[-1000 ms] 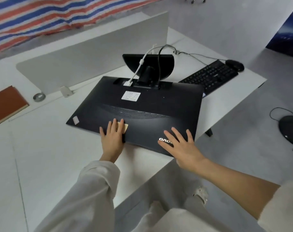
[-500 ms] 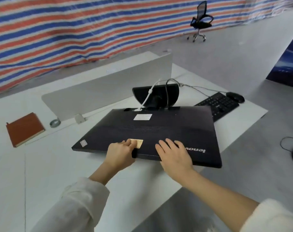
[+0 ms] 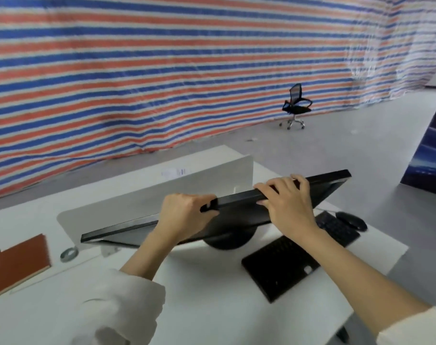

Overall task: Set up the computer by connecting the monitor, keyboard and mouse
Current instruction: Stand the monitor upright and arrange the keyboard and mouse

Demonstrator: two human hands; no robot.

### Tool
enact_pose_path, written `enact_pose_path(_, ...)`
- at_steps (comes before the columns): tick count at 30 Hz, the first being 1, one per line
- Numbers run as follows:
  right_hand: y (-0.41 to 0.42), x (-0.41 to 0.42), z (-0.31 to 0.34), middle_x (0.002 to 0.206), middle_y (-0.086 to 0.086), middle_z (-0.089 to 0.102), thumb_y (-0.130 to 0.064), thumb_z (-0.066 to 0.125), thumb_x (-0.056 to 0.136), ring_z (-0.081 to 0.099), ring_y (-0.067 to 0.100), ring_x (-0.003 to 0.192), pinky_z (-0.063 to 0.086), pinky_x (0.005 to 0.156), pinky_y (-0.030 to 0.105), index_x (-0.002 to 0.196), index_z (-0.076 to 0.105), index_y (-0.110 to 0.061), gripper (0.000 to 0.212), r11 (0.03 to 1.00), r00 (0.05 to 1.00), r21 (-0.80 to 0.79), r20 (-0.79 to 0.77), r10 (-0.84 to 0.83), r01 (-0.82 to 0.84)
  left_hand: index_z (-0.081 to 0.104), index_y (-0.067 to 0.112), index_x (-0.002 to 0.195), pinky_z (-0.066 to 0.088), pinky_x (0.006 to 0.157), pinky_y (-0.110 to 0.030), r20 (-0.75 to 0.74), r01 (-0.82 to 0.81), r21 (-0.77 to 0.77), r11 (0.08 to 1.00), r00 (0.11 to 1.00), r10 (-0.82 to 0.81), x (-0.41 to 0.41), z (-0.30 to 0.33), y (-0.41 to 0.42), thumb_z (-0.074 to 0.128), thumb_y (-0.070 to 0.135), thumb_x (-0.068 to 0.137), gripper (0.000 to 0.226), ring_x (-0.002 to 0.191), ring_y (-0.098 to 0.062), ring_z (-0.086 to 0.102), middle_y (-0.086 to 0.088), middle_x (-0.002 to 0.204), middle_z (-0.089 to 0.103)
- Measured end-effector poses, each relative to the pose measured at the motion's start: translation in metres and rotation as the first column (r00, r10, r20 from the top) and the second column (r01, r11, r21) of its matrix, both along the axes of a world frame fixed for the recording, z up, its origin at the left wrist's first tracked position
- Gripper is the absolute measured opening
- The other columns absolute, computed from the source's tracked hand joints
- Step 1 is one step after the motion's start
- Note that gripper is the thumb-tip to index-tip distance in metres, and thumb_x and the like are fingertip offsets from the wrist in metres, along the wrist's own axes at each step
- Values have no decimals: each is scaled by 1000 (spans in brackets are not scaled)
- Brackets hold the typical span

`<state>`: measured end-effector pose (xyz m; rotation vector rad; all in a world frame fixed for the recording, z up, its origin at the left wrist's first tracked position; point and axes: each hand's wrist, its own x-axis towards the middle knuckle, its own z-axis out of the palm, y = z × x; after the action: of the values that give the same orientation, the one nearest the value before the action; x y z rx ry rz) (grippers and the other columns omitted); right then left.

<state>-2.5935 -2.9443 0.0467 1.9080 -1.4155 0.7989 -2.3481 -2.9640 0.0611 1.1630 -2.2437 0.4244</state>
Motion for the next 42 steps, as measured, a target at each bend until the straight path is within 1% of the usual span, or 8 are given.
enact_pose_path(5,-93,-23,21,105,6,63,-22,69,82,57,26,108,12,111,54,118,63,-26,36,991,994,127,108,29,-43,71,25,88,49,50,-27,-203,-142,-83,986,971,123,-41,11,-66,65,41,76,21,58,-17,65,8,69,70)
enact_pose_path(9,-178,-31,36,132,1,51,-32,47,96,36,19,131,-6,114,50,133,48,-32,37,937,988,334,140,57,-102,68,19,101,44,81,-38,-200,-434,-11,901,884,423,-62,10,-129,57,48,87,34,79,-20,64,2,87,69)
enact_pose_path(14,-255,-28,43,136,-3,47,-32,45,97,33,16,134,-5,115,50,134,47,-33,37,866,961,434,220,166,-249,63,15,101,33,93,-36,-297,-597,60,800,755,585,-65,0,-181,54,48,88,36,94,-20,57,0,96,63)
enact_pose_path(20,-292,-10,40,134,-3,50,-31,47,96,36,14,132,-8,115,50,132,50,-32,36,805,914,456,322,248,-379,61,18,110,21,100,-33,-273,-607,165,777,729,627,-44,6,-209,52,50,88,39,106,-15,48,4,107,57)
enact_pose_path(30,-309,0,26,136,-3,50,-28,48,96,34,14,135,-7,116,47,134,49,-27,38,814,887,379,325,329,-441,65,19,108,25,100,-35,-329,-633,120,765,702,632,-39,4,-209,55,53,86,42,107,-17,51,3,107,61)
enact_pose_path(34,-270,-19,-14,150,-10,28,-13,48,95,14,5,143,10,116,21,142,38,-22,49,737,735,274,536,416,-617,52,18,128,15,114,-45,-332,-550,-30,835,793,510,-64,-25,-195,52,49,84,54,137,-30,31,-9,138,45)
enact_pose_path(38,-206,-73,-100,142,-13,34,-5,46,94,27,0,134,22,107,11,139,42,-21,48,661,684,410,696,219,-629,41,18,135,21,113,-55,-431,-368,155,917,810,398,-125,-91,-162,56,45,82,61,144,-31,11,-14,148,32)
enact_pose_path(42,-167,-179,-191,121,10,60,1,51,88,55,28,115,40,101,35,119,61,-6,33,618,814,672,575,-86,-409,50,18,132,28,108,-58,-344,-294,537,791,779,523,-205,-182,-115,41,63,80,69,141,-28,23,-4,138,48)
